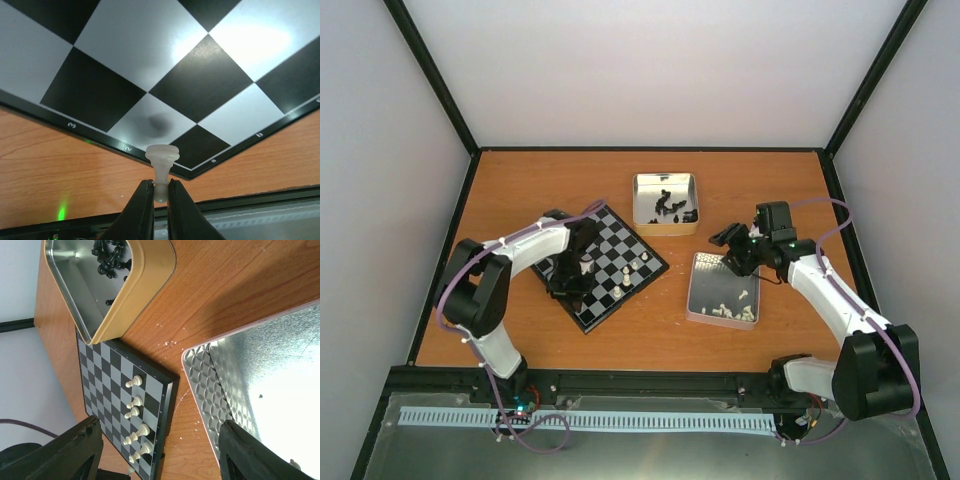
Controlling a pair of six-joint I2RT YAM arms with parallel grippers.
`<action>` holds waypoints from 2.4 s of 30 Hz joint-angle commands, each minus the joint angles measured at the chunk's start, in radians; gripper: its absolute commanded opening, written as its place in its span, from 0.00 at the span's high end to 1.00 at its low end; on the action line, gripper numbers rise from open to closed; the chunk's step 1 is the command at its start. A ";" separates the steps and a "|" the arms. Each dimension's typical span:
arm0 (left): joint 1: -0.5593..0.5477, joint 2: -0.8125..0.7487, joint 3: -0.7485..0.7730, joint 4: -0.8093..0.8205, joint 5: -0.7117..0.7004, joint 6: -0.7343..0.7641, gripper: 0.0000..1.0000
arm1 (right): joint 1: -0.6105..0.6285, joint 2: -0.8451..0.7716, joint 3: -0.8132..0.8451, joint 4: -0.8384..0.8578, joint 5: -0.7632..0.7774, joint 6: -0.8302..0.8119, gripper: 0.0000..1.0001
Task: Set up the chess pieces on the board
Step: Place the chess piece on the chessboard, then pick up the chess piece from the storage box.
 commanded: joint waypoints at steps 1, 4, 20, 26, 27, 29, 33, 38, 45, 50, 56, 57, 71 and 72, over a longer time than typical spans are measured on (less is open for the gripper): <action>0.006 0.032 -0.004 0.039 0.004 0.029 0.99 | -0.011 0.007 0.014 -0.001 -0.005 -0.017 0.36; 0.006 0.041 0.009 0.040 -0.033 0.018 0.98 | -0.011 0.003 0.004 0.006 -0.012 -0.012 0.36; 0.006 -0.009 0.081 0.032 -0.049 0.005 0.57 | -0.017 -0.031 0.006 -0.063 0.017 -0.088 0.36; 0.006 -0.091 0.214 0.086 -0.091 -0.038 0.46 | -0.013 -0.003 0.109 -0.355 0.226 -0.392 0.37; 0.006 -0.113 0.219 0.116 -0.100 -0.040 0.45 | -0.009 -0.008 0.114 -0.388 0.266 -0.426 0.37; 0.006 -0.161 0.211 0.196 -0.109 -0.038 0.46 | -0.003 -0.018 0.112 -0.446 0.329 -0.464 0.37; 0.007 -0.291 0.140 0.429 -0.088 -0.049 0.47 | 0.027 -0.040 0.087 -0.503 0.414 -0.469 0.39; 0.006 -0.451 0.004 0.758 -0.010 -0.066 0.44 | 0.090 -0.035 0.038 -0.507 0.442 -0.440 0.42; 0.006 -0.495 -0.044 0.899 0.047 -0.050 0.43 | 0.175 0.039 0.014 -0.494 0.519 -0.386 0.53; 0.006 -0.498 -0.051 0.900 0.033 -0.049 0.43 | 0.189 0.091 -0.007 -0.479 0.567 -0.374 0.54; 0.006 -0.492 -0.057 0.904 0.041 -0.055 0.44 | 0.194 0.181 0.015 -0.355 0.598 -0.354 0.54; 0.006 -0.491 -0.056 0.905 0.044 -0.052 0.45 | 0.195 0.188 0.021 -0.348 0.616 -0.327 0.54; 0.006 -0.509 -0.055 0.882 0.021 -0.040 0.45 | 0.193 0.213 -0.058 -0.240 0.669 -0.066 0.61; 0.006 -0.509 -0.055 0.883 0.020 -0.040 0.45 | 0.193 0.219 -0.061 -0.233 0.669 -0.064 0.62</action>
